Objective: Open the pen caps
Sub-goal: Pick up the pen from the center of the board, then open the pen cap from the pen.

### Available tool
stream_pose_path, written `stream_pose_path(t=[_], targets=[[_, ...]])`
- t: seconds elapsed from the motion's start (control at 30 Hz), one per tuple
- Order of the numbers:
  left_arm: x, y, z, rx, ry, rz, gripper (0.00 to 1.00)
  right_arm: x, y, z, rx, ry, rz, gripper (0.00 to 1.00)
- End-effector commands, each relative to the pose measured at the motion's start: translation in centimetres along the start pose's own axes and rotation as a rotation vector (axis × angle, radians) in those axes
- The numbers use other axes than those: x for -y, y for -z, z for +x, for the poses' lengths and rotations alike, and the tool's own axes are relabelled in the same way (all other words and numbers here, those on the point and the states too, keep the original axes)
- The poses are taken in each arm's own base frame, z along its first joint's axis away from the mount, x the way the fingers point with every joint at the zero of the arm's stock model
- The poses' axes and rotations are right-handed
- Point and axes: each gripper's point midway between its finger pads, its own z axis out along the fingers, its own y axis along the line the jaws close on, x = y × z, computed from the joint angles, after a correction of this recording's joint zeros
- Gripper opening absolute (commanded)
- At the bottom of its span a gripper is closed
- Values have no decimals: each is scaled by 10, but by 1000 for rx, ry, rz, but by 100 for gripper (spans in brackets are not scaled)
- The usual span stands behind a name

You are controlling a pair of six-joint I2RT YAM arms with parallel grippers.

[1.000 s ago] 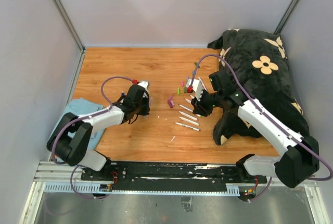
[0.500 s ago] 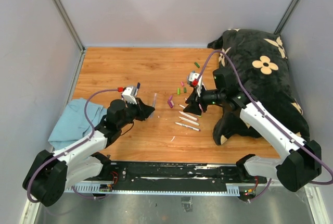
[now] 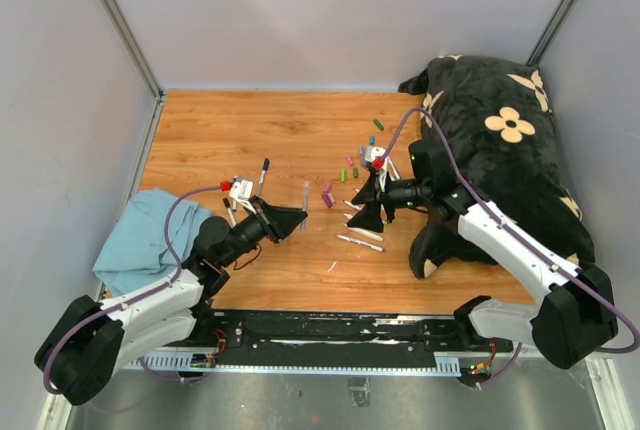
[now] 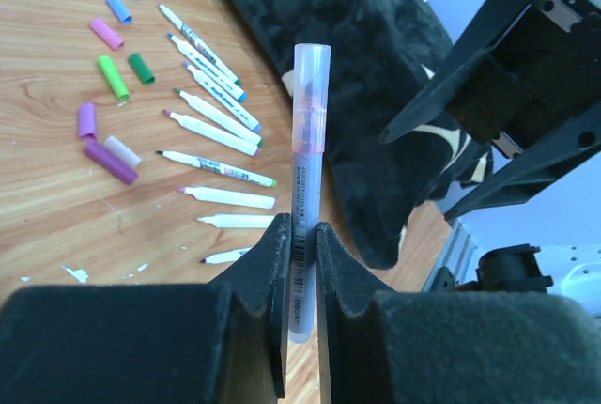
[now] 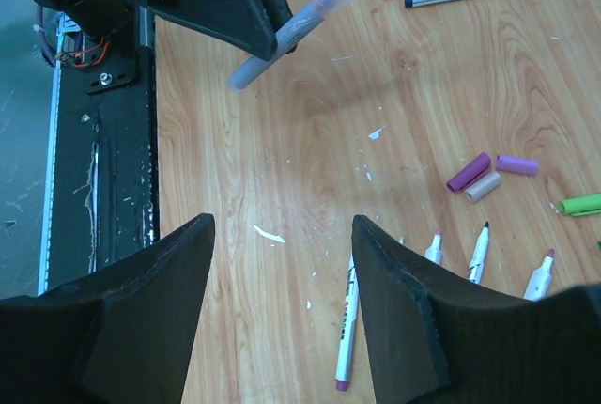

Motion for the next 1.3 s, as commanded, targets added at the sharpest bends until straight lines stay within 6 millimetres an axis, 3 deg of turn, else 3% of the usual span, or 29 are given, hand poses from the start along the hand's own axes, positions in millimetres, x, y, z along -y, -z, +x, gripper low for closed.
stream_pose_path(t=[0.0, 0.43, 0.73, 0.9, 1.1, 1.27], targets=[[21, 1, -18, 110, 29, 81, 0, 5, -3, -1, 37, -39, -2, 62], [45, -9, -15, 201, 122, 153, 0, 10, -22, 5, 120, -180, -26, 63], [59, -28, -10, 247, 160, 180, 0, -12, -41, -1, 148, -275, -112, 62], [61, -36, -6, 254, 160, 176, 0, -14, -46, 1, 134, -330, -109, 59], [62, -42, 0, 244, 169, 185, 0, -19, -52, 3, 101, -364, -128, 47], [66, -44, 3, 234, 170, 201, 0, -22, -51, 0, 103, -367, -141, 15]])
